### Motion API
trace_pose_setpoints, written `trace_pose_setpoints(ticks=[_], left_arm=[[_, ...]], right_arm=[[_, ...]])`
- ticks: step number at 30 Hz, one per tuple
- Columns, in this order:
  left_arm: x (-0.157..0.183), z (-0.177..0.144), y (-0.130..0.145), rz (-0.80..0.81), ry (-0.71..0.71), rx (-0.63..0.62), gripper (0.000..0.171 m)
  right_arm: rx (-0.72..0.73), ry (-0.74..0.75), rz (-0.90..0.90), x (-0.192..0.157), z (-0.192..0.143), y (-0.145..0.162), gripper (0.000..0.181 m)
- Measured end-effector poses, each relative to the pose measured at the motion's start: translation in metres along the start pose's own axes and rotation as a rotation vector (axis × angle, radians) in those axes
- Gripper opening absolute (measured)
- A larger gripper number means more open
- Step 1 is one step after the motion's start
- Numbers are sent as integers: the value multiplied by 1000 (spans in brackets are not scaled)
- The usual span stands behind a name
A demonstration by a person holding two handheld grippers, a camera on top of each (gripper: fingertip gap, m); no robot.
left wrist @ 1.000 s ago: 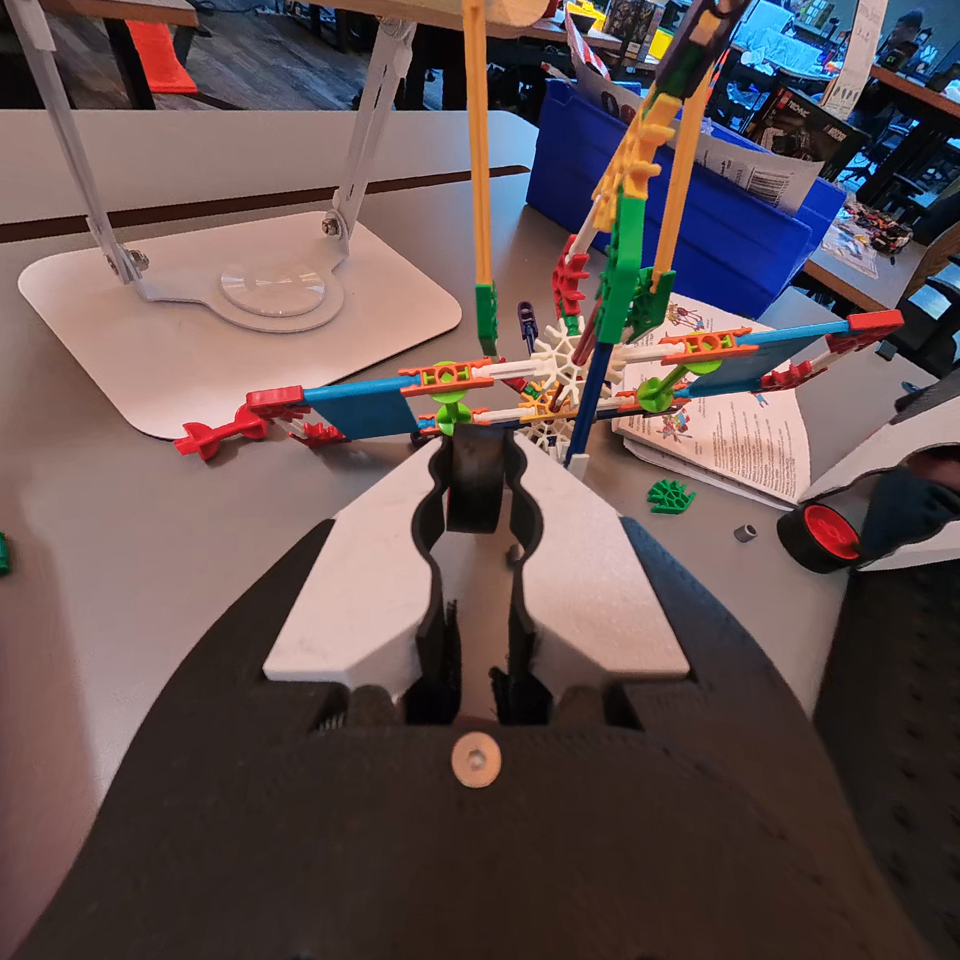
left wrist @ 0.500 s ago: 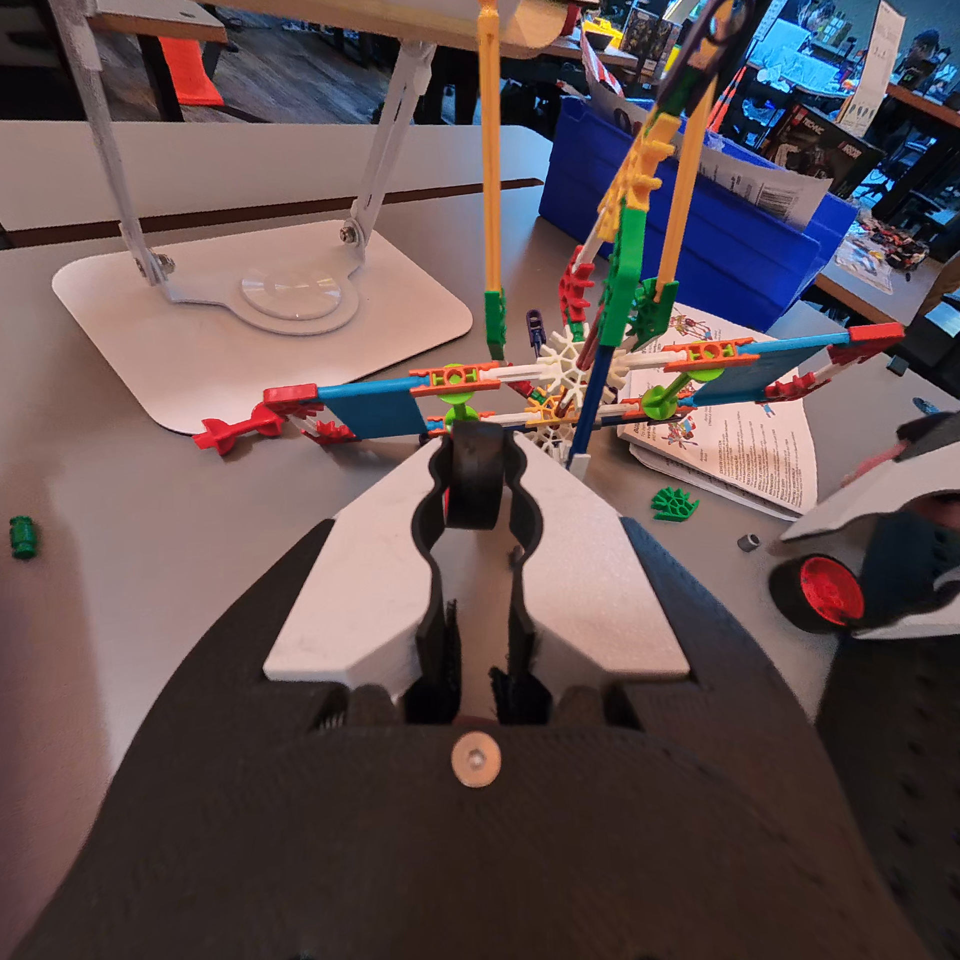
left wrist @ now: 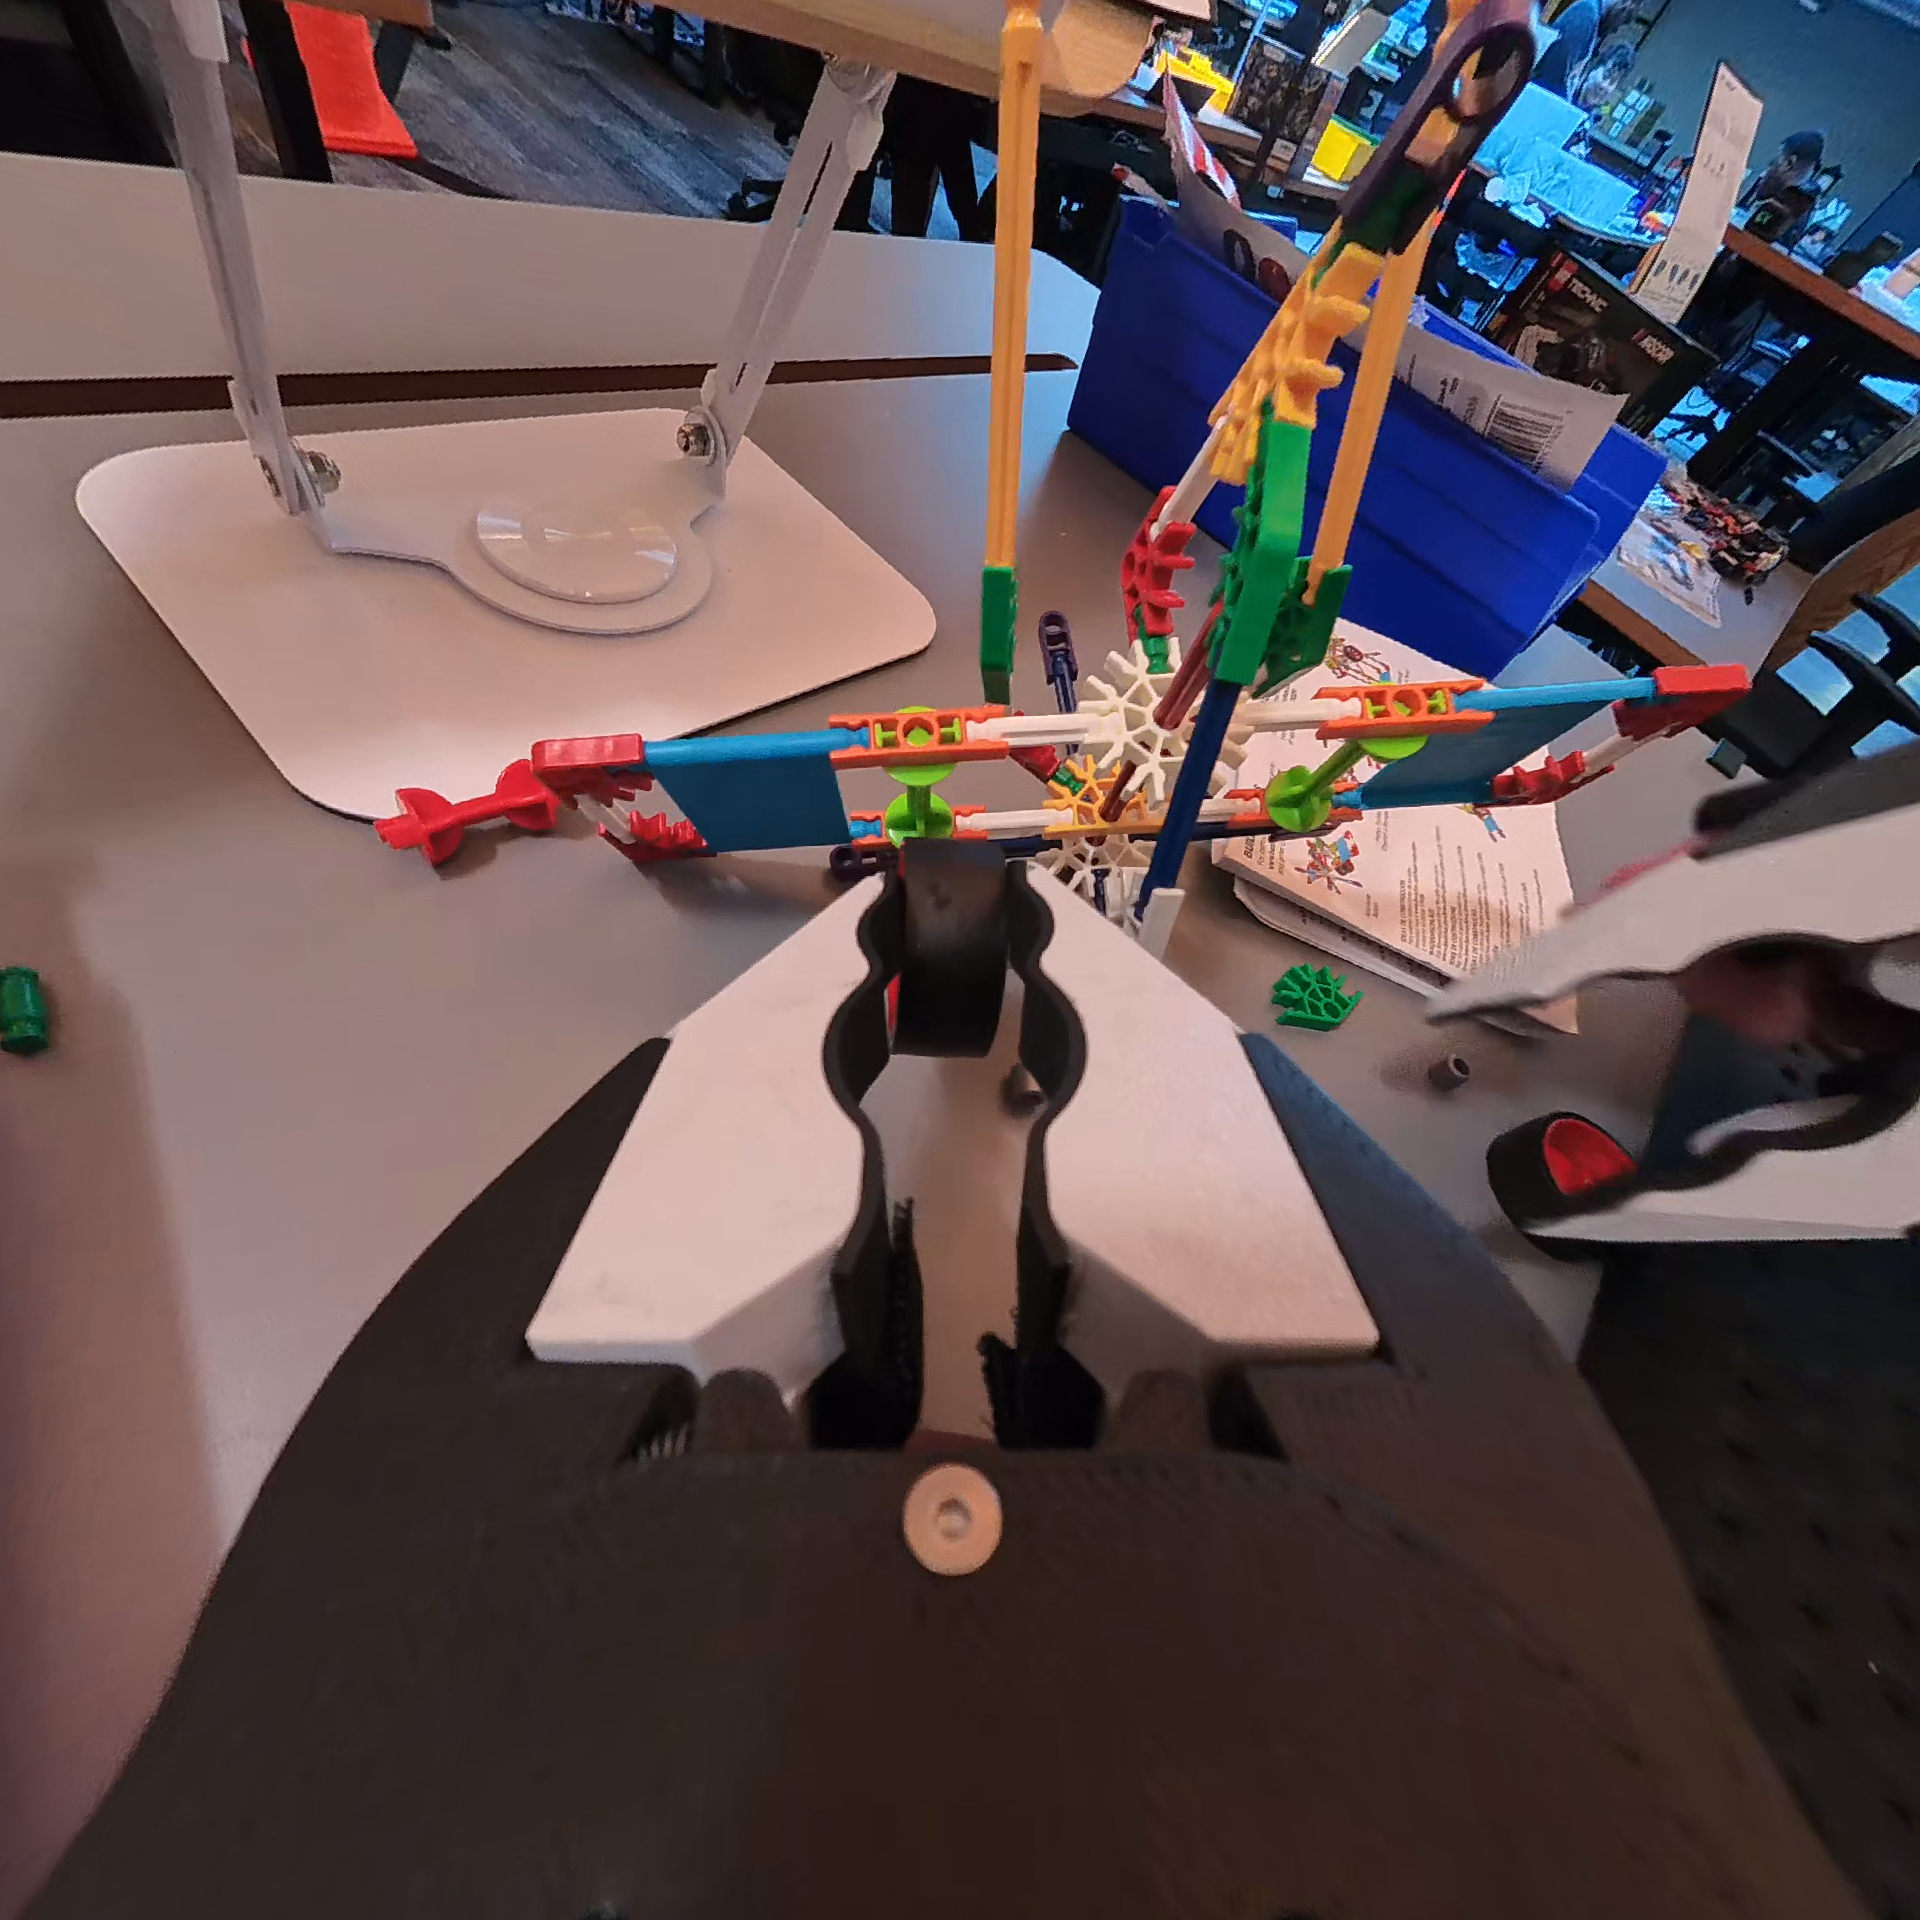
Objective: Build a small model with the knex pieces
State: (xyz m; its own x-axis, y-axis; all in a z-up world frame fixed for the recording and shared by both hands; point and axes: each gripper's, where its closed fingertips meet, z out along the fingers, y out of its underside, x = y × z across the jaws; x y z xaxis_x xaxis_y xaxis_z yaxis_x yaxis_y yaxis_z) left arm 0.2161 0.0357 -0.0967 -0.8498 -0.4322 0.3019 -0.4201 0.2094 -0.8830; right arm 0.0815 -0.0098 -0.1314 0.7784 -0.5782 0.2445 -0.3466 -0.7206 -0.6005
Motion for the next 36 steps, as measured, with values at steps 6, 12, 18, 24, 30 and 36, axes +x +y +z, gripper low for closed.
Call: trace_pose_setpoints(ticks=[6,12,18,24,30,36], left_arm=[[2,-2,-2,-6,2,11,17],[6,-2,0,-4,10,6,17],[6,-3,-1,-4,-2,17,17],[8,-2,2,-9,-9,22,17],[17,-2,3,-28,12,33,17],[29,-1,3,-36,78,41,17]], right_arm=[[125,148,10,36,28,-47,32],[195,225,16,48,35,-72,14],[211,274,38,57,41,-77,7],[211,311,56,60,45,-75,7],[224,321,61,60,46,-76,8],[219,325,56,59,50,-74,12]])
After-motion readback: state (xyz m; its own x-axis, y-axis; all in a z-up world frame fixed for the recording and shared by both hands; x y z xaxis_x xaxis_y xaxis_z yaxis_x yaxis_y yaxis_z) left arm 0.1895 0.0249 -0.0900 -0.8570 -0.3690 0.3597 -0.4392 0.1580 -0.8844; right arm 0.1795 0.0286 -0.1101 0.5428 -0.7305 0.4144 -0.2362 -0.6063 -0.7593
